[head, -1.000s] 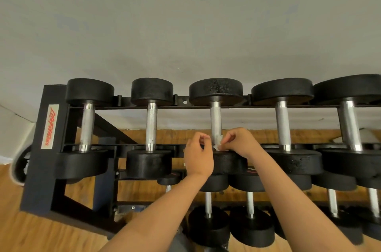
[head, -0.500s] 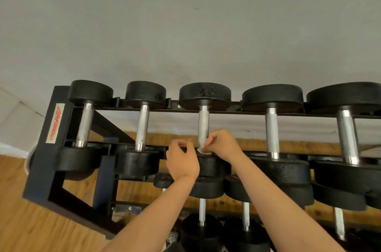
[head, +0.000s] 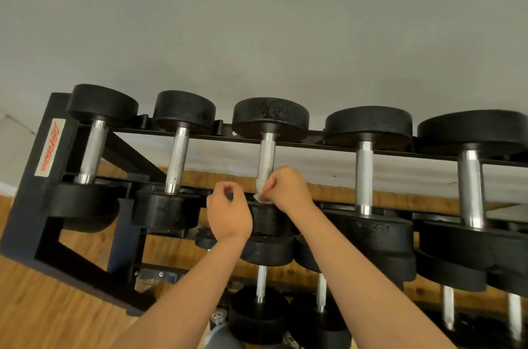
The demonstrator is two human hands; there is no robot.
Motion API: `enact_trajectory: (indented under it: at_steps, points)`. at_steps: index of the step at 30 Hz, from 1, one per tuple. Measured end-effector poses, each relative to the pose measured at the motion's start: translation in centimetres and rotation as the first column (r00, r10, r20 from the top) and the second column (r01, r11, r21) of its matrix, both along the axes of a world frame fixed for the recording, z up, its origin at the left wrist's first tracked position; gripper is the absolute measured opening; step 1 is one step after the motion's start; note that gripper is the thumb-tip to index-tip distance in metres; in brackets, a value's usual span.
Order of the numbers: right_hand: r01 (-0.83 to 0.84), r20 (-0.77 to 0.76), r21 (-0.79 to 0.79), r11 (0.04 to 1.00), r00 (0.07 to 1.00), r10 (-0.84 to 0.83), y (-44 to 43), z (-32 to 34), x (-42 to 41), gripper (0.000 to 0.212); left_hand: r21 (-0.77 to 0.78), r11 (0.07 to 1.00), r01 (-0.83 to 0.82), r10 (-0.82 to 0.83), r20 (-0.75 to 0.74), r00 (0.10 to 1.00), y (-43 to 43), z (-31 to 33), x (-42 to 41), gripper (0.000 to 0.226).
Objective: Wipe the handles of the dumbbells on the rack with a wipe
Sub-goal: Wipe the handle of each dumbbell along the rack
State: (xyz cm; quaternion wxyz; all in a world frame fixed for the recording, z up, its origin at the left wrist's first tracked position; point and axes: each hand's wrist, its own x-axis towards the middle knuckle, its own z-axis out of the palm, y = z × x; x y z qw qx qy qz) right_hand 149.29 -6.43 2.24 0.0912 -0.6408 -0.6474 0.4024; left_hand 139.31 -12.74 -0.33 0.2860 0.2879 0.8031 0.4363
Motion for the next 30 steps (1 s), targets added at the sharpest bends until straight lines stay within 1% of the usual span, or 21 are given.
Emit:
enact_trajectory:
  at_steps: [2, 3, 5, 7, 9, 10, 11, 14, 17, 20, 23, 27, 30]
  points:
    - [-0.013, 0.159, 0.084, 0.996, 0.987, 0.000, -0.1, 0.4, -1.4, 0.034, 0.010, 1.000, 0.001, -0.001, -0.002, 1.000, 0.0, -0.3, 0.0, 0.012]
    - [-0.033, 0.220, 0.132, 0.991, 0.975, 0.003, -0.2, 0.6, -2.0, 0.038, 0.013, 1.000, 0.001, -0.001, -0.003, 1.000, 0.0, -0.3, 0.0, 0.013]
    - [-0.054, 0.233, 0.161, 0.985, 0.972, 0.015, -0.1, 0.7, -2.4, 0.036, 0.017, 1.000, -0.003, 0.003, -0.004, 1.000, 0.0, -0.3, 0.0, 0.014]
    - [-0.053, 0.136, 0.073, 0.996, 0.990, 0.043, 0.4, 0.3, -1.4, 0.025, 0.016, 1.000, -0.011, 0.011, 0.002, 1.000, 0.0, -0.3, 0.0, 0.014]
    - [-0.057, -0.071, -0.030, 0.998, 0.996, 0.055, 0.7, -0.3, 0.7, 0.009, 0.024, 1.000, -0.017, 0.016, 0.014, 1.000, 0.0, -0.3, 0.0, 0.014]
    - [-0.059, -0.164, -0.059, 0.997, 0.985, 0.048, 0.7, -0.3, 1.5, 0.009, 0.029, 0.999, -0.017, 0.016, 0.023, 1.000, 0.0, -0.3, 0.0, 0.014]
    - [-0.066, -0.221, -0.071, 0.995, 0.974, 0.048, 0.8, -0.4, 2.1, 0.011, 0.029, 0.999, -0.016, 0.015, 0.028, 1.000, 0.0, -0.3, 0.1, 0.015]
    - [-0.098, -0.245, -0.040, 0.994, 0.966, 0.086, 0.7, -0.5, 2.3, 0.012, 0.023, 1.000, -0.017, 0.016, 0.031, 0.999, 0.0, -0.3, 0.1, 0.016]
    - [-0.069, -0.264, -0.009, 0.998, 0.962, 0.064, 0.3, -0.9, 2.1, 0.012, 0.028, 1.000, -0.014, 0.013, 0.034, 0.999, -0.1, -0.2, 0.1, 0.016]
    - [-0.039, -0.342, -0.052, 0.998, 0.940, 0.019, 0.2, -1.5, 2.9, 0.012, 0.037, 0.999, -0.004, 0.002, 0.046, 0.999, -0.1, -0.3, 0.0, 0.015]
    - [-0.042, -0.384, -0.090, 0.995, 0.923, 0.005, 0.4, -1.8, 3.5, 0.011, 0.046, 0.999, -0.008, 0.006, 0.050, 0.999, -0.2, -0.1, 0.1, 0.014]
    - [-0.051, -0.395, -0.088, 0.995, 0.919, 0.012, 0.0, -2.0, 3.7, 0.007, 0.071, 0.997, -0.012, 0.008, 0.054, 0.998, -0.2, 0.4, 0.2, 0.012]
    - [-0.064, -0.390, -0.118, 0.991, 0.921, 0.014, 0.2, -2.0, 3.8, 0.007, 0.074, 0.997, -0.013, 0.008, 0.057, 0.998, -0.3, 0.7, 0.3, 0.012]
